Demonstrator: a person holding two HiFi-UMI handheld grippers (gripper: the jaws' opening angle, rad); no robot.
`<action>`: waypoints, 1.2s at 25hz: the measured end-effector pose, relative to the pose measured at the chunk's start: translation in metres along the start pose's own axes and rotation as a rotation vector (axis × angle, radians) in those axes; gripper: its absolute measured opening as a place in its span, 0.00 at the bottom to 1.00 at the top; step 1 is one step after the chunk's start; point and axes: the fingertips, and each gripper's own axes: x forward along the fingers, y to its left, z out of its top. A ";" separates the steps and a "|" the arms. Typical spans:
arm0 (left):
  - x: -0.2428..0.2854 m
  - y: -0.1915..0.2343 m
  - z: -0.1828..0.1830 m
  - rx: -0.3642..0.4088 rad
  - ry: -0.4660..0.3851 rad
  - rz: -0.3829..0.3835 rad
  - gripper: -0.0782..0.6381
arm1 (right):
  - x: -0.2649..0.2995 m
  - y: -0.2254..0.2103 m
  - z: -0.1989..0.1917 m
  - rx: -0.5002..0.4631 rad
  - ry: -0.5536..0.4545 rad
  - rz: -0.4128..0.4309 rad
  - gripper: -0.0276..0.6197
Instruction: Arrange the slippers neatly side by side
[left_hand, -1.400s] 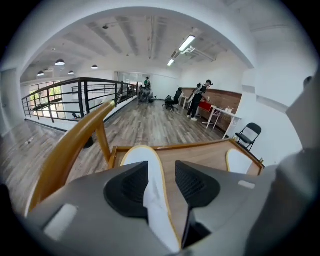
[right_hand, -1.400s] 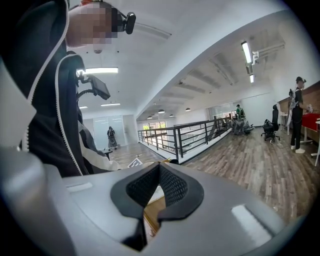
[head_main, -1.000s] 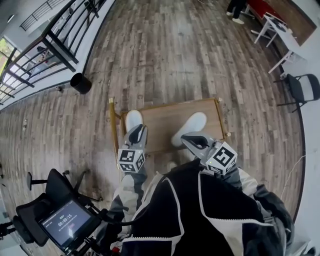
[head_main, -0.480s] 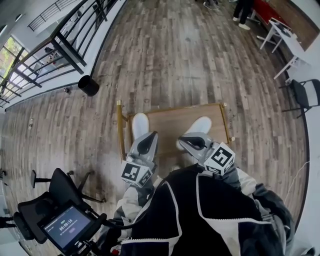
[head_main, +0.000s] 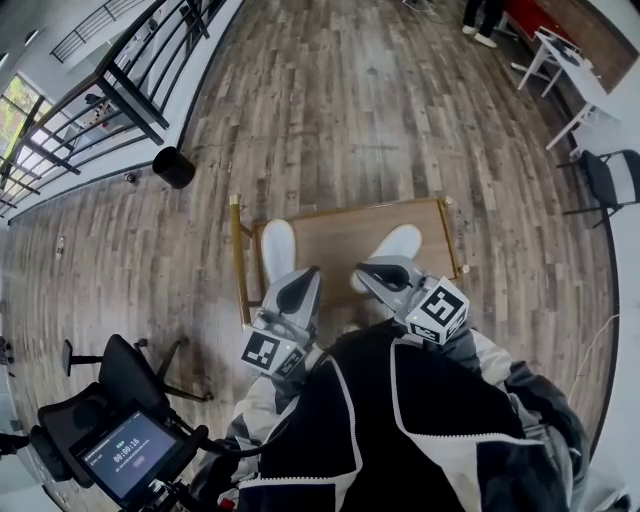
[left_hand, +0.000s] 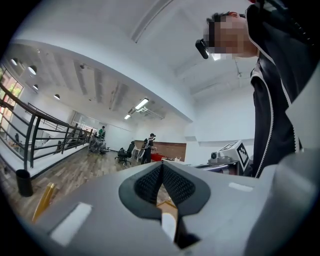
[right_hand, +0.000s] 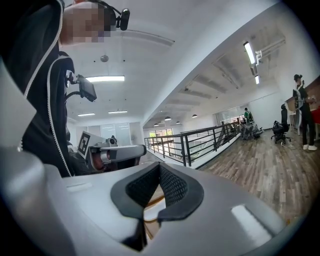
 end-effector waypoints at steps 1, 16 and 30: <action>0.000 -0.001 0.000 0.006 0.003 0.000 0.14 | 0.000 -0.001 0.000 -0.001 0.000 -0.004 0.05; 0.011 -0.031 -0.016 0.013 0.057 -0.101 0.14 | -0.066 -0.127 -0.179 0.410 0.289 -0.450 0.33; 0.006 -0.042 -0.026 0.062 0.128 -0.136 0.14 | -0.057 -0.172 -0.309 0.699 0.579 -0.539 0.35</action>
